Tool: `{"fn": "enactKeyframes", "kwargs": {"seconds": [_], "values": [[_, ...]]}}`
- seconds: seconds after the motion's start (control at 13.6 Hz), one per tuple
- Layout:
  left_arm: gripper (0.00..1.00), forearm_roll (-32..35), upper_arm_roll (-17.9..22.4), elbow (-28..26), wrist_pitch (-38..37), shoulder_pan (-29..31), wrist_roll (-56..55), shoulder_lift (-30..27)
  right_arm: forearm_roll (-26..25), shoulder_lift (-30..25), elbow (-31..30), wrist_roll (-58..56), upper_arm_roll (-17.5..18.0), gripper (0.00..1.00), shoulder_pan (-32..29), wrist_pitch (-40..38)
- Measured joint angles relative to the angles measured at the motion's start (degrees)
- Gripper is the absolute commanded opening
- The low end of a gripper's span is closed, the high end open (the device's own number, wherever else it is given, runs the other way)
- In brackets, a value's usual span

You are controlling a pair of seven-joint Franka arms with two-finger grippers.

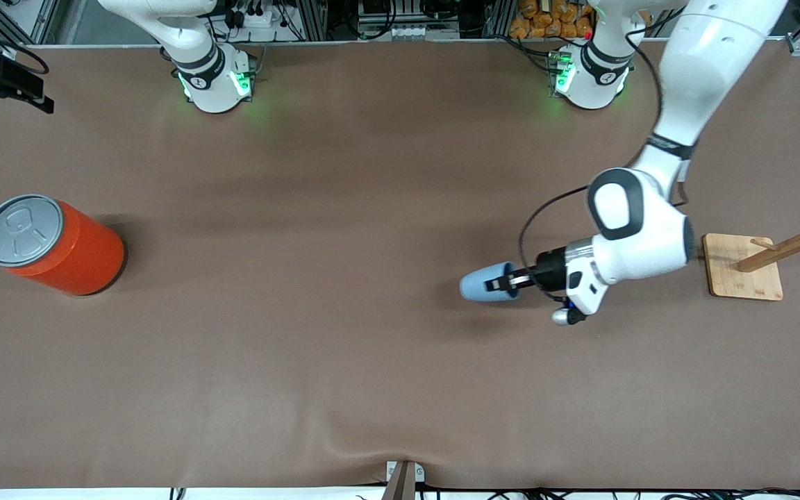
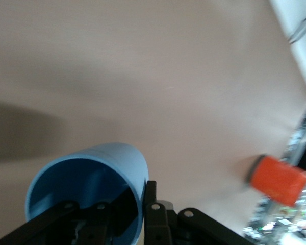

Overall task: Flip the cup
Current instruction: 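Carry the blue cup with the left gripper toward the wooden stand, then turn the blue cup upright and set it down with the left gripper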

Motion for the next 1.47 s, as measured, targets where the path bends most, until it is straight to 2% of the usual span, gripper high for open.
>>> {"fn": "enactKeyframes", "kwargs": {"seconds": [0.15,0.29,0.44,0.59,0.81,1.33,1.4,1.47], "values": [[0.0,13.47,0.04,-1.01,-3.02,3.05,-2.51,-1.23,0.06,1.26,-0.8,-0.02,-0.52,1.0,-0.91,1.26],[0.0,24.83,0.07,-2.21,-3.79,4.74,-5.44,-1.68,0.28,5.49,-0.89,-0.82,-0.88,1.0,-1.77,6.49],[0.0,33.14,0.07,-3.01,-4.22,5.26,-7.75,-1.71,0.45,9.67,-0.82,-0.95,-0.51,1.0,-0.76,12.47],[0.0,40.2,0.02,-3.72,-4.42,5.21,-10.1,-1.73,0.43,11.77,-0.47,-0.82,-0.13,1.0,1.17,14.68],[0.0,47.56,0.07,-5.3,-4.49,5.94,-11.35,-2.1,0.38,11.47,-0.08,-0.77,-0.26,1.0,1.59,14.6],[0.0,56.77,0.11,-6.68,-4.49,7.35,-14.12,-2.38,0.32,10.41,1.96,-0.78,-1.27,1.0,-1.69,13.09],[0.18,57.35,0.11,-6.68,-4.47,7.35,-14.38,-2.36,0.32,10.38,2.6,-0.65,-1.27,1.0,-1.78,12.44],[0.62,57.69,0.11,-6.68,-4.42,7.35,-14.49,-2.35,0.32,10.36,3.17,-0.25,-1.26,1.0,-1.8,11.96]]}}
